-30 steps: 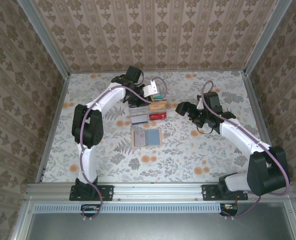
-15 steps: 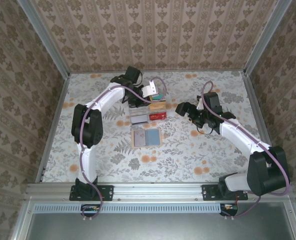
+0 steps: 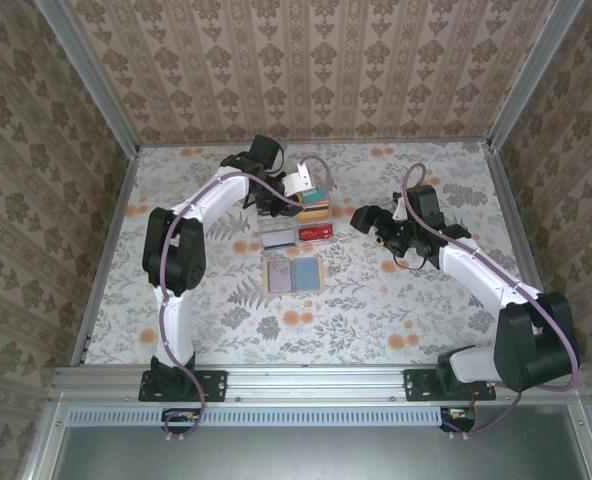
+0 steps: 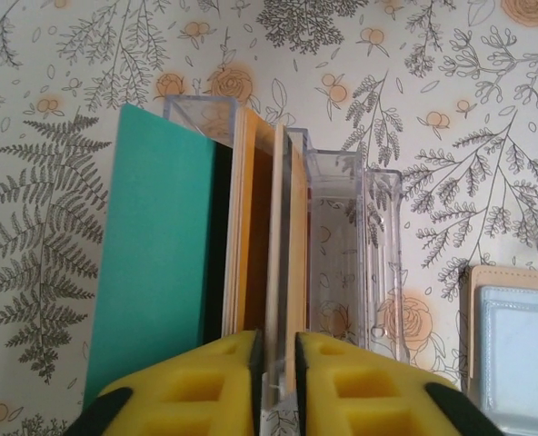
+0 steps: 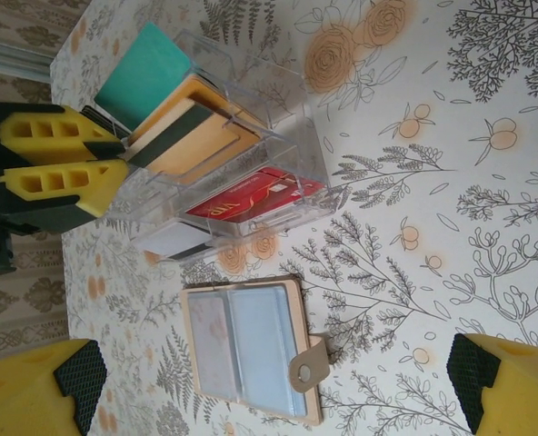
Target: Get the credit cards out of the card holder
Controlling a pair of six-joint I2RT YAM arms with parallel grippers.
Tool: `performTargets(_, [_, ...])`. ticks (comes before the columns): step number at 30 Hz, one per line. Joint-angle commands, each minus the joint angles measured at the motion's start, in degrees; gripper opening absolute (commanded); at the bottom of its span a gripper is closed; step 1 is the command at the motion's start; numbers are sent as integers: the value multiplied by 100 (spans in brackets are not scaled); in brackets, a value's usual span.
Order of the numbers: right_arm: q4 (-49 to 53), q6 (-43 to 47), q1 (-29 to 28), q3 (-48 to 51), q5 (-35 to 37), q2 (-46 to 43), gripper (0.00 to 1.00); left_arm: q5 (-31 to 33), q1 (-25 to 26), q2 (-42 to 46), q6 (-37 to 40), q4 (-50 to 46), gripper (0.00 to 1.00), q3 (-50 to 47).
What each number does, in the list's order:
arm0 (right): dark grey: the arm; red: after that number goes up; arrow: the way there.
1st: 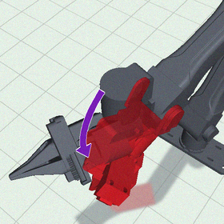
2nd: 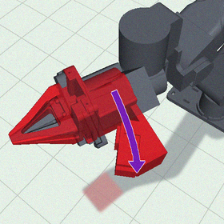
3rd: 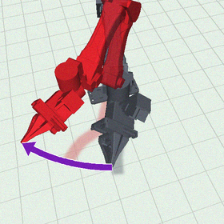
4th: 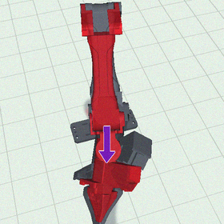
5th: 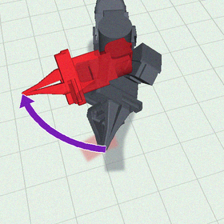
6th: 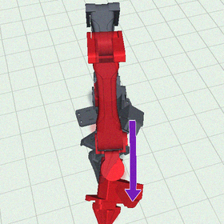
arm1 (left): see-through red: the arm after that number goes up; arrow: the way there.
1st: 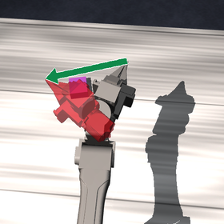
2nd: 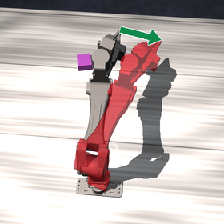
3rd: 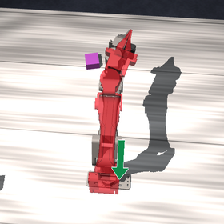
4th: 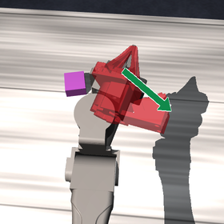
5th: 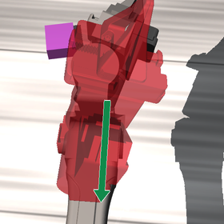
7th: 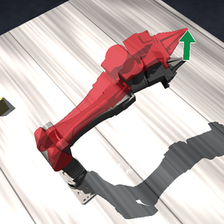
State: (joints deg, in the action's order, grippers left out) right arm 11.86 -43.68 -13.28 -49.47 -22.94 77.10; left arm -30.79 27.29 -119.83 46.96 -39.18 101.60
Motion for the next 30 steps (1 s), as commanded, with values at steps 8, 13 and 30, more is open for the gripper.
performTargets(8, [-13, 4, -19, 45, -84, -108, 100, -213, -70, 580, -247, 228, 31, -114])
performTargets(13, [303, 254, -324, -208, 209, -31, 100, -290, -75, 1315, -801, 839, 39, -568])
performTargets(30, [1325, 696, -3155, -1992, 1792, 1880, 80, 2884, -731, 4999, -4410, 2191, 76, -4048])
